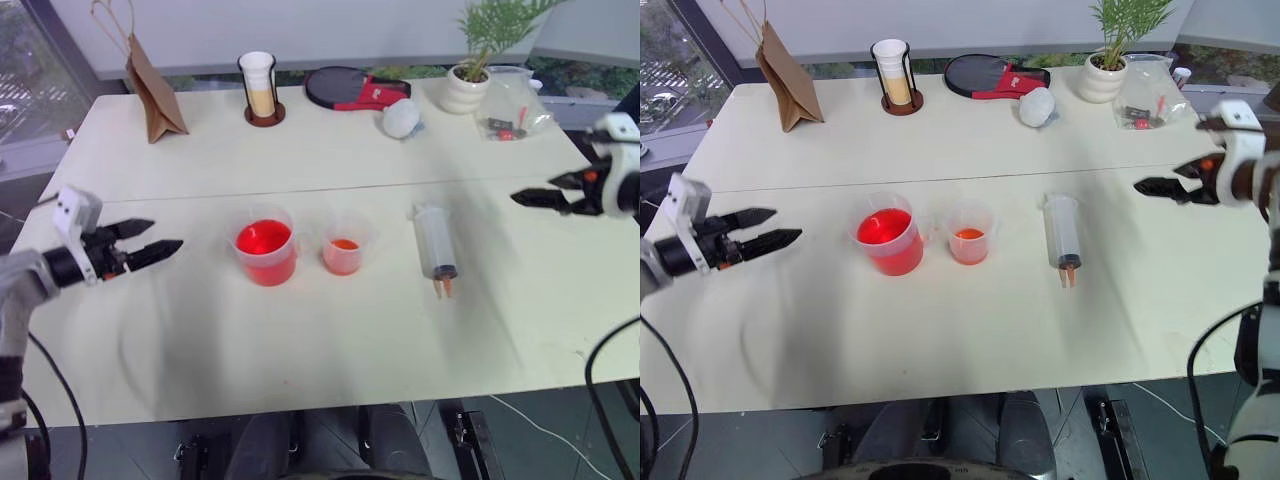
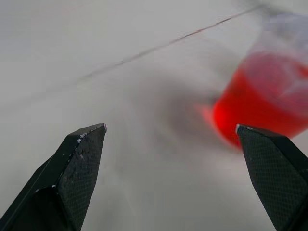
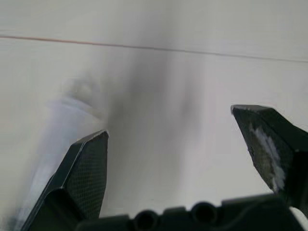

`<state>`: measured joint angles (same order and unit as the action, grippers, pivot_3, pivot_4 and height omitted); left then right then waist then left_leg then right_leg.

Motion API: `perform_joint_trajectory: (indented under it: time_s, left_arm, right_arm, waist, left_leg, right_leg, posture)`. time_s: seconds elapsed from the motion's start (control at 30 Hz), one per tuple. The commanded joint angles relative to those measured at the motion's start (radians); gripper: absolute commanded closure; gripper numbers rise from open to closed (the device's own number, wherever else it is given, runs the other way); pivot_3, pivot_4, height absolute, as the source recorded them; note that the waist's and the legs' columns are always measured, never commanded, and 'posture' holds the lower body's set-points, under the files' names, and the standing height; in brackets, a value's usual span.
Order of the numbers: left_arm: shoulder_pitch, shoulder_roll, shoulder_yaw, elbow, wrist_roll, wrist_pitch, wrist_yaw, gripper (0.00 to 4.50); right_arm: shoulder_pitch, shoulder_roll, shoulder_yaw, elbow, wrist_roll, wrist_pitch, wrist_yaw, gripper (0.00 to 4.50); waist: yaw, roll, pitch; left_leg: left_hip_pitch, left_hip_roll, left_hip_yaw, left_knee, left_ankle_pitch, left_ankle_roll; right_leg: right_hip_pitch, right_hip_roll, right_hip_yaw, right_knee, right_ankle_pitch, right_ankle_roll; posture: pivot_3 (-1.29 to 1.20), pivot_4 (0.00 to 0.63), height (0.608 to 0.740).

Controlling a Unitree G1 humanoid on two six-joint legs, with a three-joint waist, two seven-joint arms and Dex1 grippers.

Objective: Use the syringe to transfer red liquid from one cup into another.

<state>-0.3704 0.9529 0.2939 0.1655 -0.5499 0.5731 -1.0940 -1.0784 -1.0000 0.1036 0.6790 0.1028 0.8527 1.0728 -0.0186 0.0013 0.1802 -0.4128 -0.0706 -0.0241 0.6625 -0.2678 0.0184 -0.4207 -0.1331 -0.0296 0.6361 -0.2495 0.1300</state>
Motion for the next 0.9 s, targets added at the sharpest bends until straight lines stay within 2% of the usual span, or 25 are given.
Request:
perform_joint_trajectory:
  time_s: [0.03,0.13,0.27,0.47,0.67,0.73,0.9]
  left_arm:
    - [-0.098,0.077,-0.053,-0.019,0.026,-0.031,-0.104,0.03]
    - [-0.202,0.105,-0.121,0.002,0.088,-0.105,-0.146,0.03]
    - [-0.31,0.082,-0.179,0.006,0.115,-0.141,-0.181,0.03]
    - [-0.313,0.037,-0.176,-0.106,0.056,-0.094,-0.192,0.03]
    - [-0.237,0.004,-0.154,-0.217,0.024,-0.047,-0.14,0.03]
    - [-0.215,-0.006,-0.153,-0.233,0.022,-0.044,-0.124,0.03]
    - [-0.189,-0.019,-0.14,-0.25,0.012,-0.035,-0.095,0.03]
  right_arm:
    - [-0.152,0.039,0.112,0.053,-0.09,0.129,0.003,0.0]
    - [-0.224,0.101,0.219,0.107,-0.144,0.187,0.042,0.0]
    - [-0.253,0.149,0.294,0.143,-0.145,0.257,0.156,0.0]
    - [-0.257,0.202,0.338,0.178,-0.134,0.402,0.19,0.0]
    - [-0.261,0.289,0.293,0.289,-0.141,0.411,0.072,0.0]
    - [-0.276,0.332,0.274,0.334,-0.137,0.402,0.035,0.0]
    - [-0.304,0.41,0.259,0.418,-0.155,0.361,-0.04,0.0]
  waist:
    - [0.0,0.0,0.0]
    - [0.006,0.0,0.0]
    - [0.005,0.0,0.0]
    - [0.0,0.0,0.0]
    - [-0.005,0.0,0.0]
    - [-0.005,0.0,0.0]
    - [-0.005,0.0,0.0]
  left_leg:
    - [-0.001,0.0,0.0,0.0,0.0,0.0]
    - [-0.005,-0.001,0.0,0.0,0.0,0.0]
    - [-0.012,-0.002,0.0,0.003,0.0,0.001]
    - [-0.013,-0.002,0.0,0.004,0.0,0.001]
    - [-0.012,-0.002,0.0,0.004,0.0,0.001]
    - [-0.012,-0.002,0.0,0.005,0.0,0.001]
    - [-0.012,-0.002,0.0,0.005,0.001,0.0]
  right_leg:
    - [-0.001,0.0,0.0,0.0,0.0,0.0]
    - [-0.004,0.0,0.0,0.0,0.0,0.0]
    - [-0.009,0.0,-0.001,0.0,0.0,0.0]
    - [-0.009,0.001,-0.002,0.0,0.001,0.002]
    - [-0.01,0.001,-0.001,0.003,0.001,0.003]
    - [-0.011,0.001,-0.001,0.01,0.001,0.003]
    - [-0.012,0.001,-0.001,0.011,0.001,0.003]
  posture:
    - [0.0,0.15,0.74]
    - [0.0,0.15,0.74]
    - [0.0,0.15,0.74]
    - [0.0,0.15,0.74]
    - [0.0,0.15,0.74]
    - [0.0,0.15,0.74]
    - [0.0,0.15,0.74]
